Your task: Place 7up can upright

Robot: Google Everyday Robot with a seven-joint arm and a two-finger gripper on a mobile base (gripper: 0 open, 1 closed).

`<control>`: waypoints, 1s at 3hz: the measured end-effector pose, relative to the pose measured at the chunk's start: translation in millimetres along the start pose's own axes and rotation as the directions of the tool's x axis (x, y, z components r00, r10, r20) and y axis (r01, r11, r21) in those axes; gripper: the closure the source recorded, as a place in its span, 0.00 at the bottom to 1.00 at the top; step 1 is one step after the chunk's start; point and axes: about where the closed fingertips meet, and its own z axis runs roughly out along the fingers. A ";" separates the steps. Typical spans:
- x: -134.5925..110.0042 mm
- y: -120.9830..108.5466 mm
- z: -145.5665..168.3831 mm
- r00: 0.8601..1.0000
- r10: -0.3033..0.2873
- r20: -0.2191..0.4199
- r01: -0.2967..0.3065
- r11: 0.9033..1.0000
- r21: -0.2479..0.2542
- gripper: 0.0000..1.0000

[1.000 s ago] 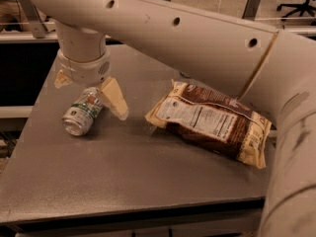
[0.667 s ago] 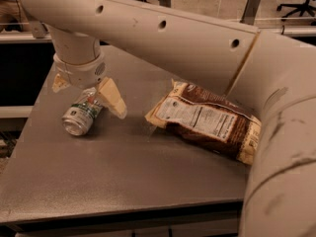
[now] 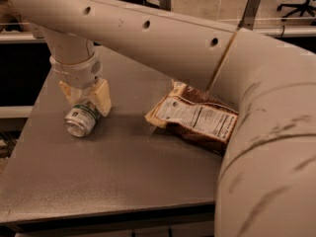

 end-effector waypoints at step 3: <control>16.2 -3.9 -61.0 0.995 -0.006 -0.101 0.033 0.962 0.272 1.00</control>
Offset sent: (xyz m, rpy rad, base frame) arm 0.0089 -0.0053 0.0540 0.1281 -0.1091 -0.0143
